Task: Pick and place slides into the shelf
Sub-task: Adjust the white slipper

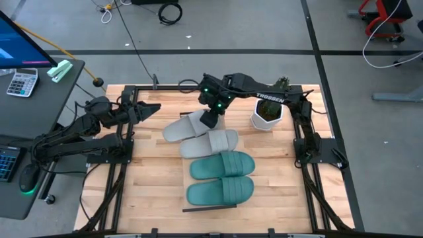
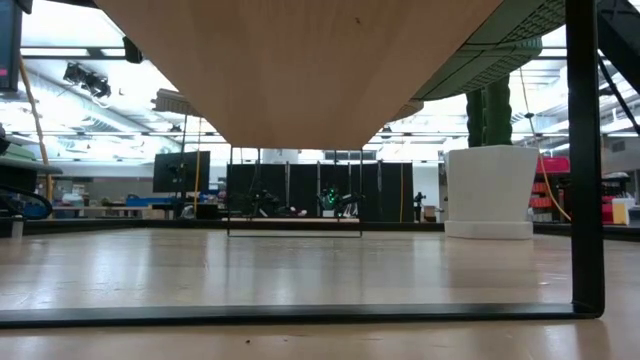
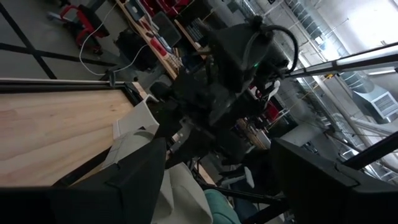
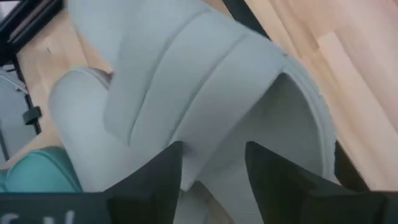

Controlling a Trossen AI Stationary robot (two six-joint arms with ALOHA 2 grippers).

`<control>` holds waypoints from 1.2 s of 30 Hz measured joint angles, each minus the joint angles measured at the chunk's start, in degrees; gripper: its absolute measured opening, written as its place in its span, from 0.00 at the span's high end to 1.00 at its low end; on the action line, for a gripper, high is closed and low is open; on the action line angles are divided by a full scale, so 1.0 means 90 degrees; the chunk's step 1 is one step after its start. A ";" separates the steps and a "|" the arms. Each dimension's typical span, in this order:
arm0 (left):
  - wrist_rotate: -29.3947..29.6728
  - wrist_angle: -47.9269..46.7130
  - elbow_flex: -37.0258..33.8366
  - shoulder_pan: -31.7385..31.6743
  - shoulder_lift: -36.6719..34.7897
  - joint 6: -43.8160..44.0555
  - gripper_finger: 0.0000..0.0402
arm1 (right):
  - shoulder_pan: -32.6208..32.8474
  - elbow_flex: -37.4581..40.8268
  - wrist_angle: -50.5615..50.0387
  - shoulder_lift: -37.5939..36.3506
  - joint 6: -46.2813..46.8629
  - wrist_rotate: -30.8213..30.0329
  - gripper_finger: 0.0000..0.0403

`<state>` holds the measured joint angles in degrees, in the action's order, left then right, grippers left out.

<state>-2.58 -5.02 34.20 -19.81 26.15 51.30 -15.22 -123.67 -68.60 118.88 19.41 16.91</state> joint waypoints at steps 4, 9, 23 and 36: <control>-0.0001 0.0007 0.0000 0.0000 0.0000 0.0001 0.27 | -0.0012 0.0186 0.0192 -0.0003 0.0132 0.0261 0.55; -0.0001 0.0010 0.0000 0.0000 -0.0002 0.0001 0.27 | -0.0012 0.0249 0.0277 -0.0006 0.0173 0.0621 0.61; -0.0001 0.0012 0.0000 0.0000 -0.0002 -0.0001 0.27 | -0.0267 0.0250 0.0217 -0.0004 0.0728 0.1983 0.98; -0.0001 0.0012 0.0000 0.0000 -0.0002 -0.0009 0.27 | -0.0316 0.0249 -0.0590 -0.0038 0.0897 0.2161 0.99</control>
<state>-2.59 -4.91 34.20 -19.81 26.13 51.22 -18.06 -121.43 -73.90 118.54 27.48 36.35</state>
